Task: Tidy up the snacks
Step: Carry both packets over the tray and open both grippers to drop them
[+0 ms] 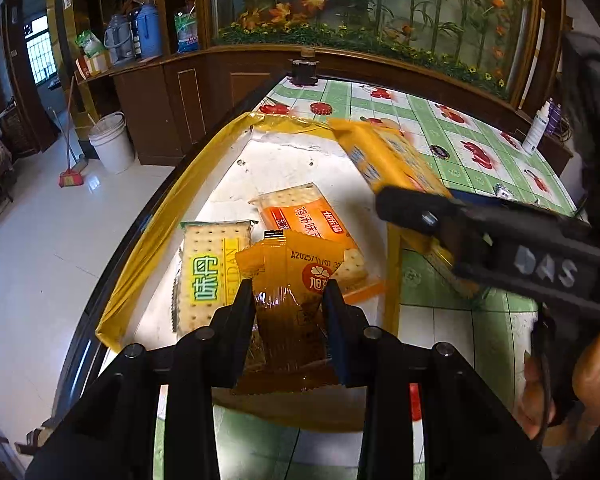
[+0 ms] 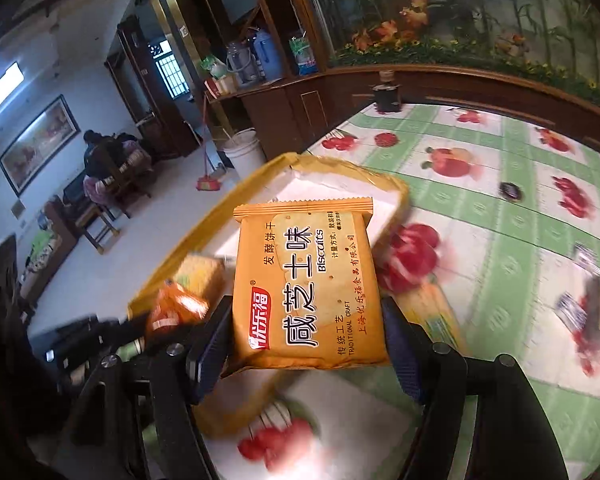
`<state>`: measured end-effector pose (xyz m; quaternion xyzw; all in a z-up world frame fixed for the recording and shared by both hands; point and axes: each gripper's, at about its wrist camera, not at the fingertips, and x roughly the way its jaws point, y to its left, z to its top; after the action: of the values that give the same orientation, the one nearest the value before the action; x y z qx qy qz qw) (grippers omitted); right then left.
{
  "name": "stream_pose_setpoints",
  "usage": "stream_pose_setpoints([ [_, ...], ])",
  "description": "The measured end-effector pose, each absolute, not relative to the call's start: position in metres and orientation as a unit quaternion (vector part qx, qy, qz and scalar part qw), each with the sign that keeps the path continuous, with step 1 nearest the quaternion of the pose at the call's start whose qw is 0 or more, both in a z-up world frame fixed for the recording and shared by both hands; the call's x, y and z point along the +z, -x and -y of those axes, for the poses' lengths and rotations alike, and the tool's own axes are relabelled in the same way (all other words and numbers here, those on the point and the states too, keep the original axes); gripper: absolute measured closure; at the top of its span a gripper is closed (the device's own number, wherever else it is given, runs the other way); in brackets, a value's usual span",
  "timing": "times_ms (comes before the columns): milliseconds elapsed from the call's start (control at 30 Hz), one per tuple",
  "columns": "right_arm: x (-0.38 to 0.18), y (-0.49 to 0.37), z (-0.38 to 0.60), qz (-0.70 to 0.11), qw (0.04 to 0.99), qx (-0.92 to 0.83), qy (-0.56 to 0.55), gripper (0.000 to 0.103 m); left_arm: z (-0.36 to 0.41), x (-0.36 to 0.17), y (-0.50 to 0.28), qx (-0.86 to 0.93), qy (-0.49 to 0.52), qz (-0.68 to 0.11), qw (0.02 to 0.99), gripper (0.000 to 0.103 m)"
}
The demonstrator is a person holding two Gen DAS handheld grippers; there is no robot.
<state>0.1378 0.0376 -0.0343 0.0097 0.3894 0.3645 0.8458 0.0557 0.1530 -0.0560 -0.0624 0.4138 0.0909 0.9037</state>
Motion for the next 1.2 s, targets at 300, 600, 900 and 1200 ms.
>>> stream_pose_setpoints([
  [300,-0.054,-0.192,-0.085,-0.413,0.833,0.367,-0.019,0.032,-0.159,-0.064,-0.071,0.093,0.057,-0.421,0.901,0.072],
  [600,-0.073,-0.209,-0.099,-0.429,0.826,0.365,-0.015,0.031,-0.154,-0.064,-0.076,0.093,0.037,-0.422,0.901,0.061],
  [900,-0.068,-0.206,-0.089,-0.426,0.829,0.361,-0.026,0.030,-0.160,-0.058,-0.071,0.109,0.055,-0.421,0.899,0.024],
  [1200,-0.047,-0.184,-0.036,-0.407,0.846,0.341,-0.052,0.031,-0.140,-0.042,-0.062,0.107,0.030,-0.403,0.908,0.024],
])
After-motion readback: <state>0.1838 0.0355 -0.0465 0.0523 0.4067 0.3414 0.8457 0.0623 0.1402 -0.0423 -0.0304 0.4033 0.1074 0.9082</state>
